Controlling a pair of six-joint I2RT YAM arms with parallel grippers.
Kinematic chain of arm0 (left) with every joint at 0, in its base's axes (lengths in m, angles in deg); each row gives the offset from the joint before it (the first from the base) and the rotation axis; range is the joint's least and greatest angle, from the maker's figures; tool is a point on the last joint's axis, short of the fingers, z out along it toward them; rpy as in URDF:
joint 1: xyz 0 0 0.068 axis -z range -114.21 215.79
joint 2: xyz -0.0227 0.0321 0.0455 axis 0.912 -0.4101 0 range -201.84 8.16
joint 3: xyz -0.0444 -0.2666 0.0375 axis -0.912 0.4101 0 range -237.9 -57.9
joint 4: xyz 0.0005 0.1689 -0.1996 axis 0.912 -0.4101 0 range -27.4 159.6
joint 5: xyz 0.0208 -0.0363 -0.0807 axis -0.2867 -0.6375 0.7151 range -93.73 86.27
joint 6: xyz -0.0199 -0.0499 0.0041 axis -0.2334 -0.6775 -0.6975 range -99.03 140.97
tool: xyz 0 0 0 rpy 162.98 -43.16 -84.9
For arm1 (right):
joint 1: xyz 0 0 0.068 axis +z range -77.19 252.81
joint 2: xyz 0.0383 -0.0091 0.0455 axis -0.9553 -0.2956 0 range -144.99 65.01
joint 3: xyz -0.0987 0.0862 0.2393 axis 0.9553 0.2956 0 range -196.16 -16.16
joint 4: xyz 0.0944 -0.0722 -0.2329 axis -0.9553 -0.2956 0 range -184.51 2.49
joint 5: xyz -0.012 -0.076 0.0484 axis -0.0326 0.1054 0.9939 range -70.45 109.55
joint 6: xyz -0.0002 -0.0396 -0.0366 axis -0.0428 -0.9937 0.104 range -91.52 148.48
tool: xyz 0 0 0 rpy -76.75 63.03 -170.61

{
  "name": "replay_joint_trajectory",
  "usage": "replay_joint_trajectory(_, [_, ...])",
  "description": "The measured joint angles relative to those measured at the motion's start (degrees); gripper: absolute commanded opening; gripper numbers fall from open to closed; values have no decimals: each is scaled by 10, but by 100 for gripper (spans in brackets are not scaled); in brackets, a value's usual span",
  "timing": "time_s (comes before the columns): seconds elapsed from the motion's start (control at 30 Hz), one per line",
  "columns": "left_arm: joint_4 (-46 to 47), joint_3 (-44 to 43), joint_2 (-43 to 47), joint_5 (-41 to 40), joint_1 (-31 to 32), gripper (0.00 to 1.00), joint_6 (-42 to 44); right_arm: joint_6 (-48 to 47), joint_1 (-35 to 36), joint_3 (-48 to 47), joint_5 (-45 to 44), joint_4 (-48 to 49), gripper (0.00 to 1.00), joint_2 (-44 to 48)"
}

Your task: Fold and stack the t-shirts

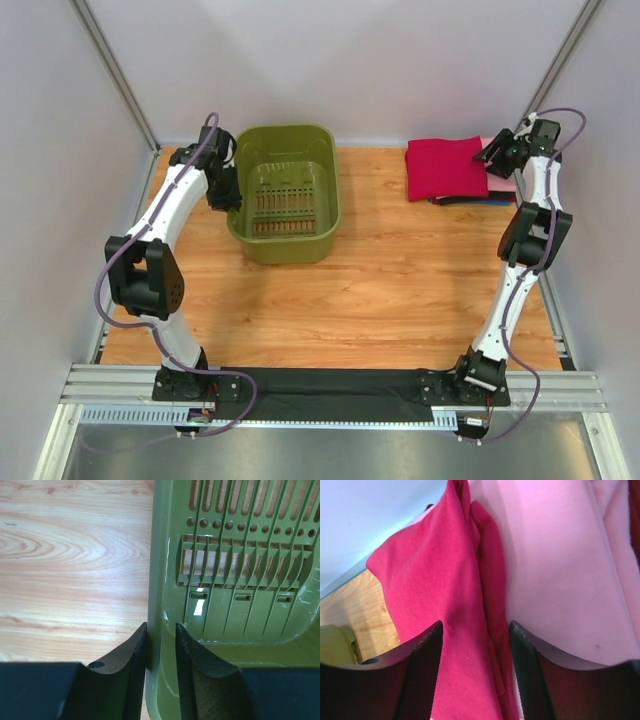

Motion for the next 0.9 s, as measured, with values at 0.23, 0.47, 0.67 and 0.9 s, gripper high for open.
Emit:
replay_joint_trajectory(0.23, [-1, -12, -1, 3, 0, 36, -5, -4, 2, 21, 31, 30, 46, -5])
replay_joint_trajectory(0.47, [-1, -13, -1, 5, 0, 36, -8, -8, 4, 21, 43, 41, 7, -9])
replay_joint_trajectory(0.67, [-1, -13, -1, 6, 0, 37, -9, -13, 8, 22, 39, 48, 0, -6])
replay_joint_trajectory(0.9, [-1, -13, -1, 7, 0, 37, -9, -22, 22, 2, 25, 49, 0, 8])
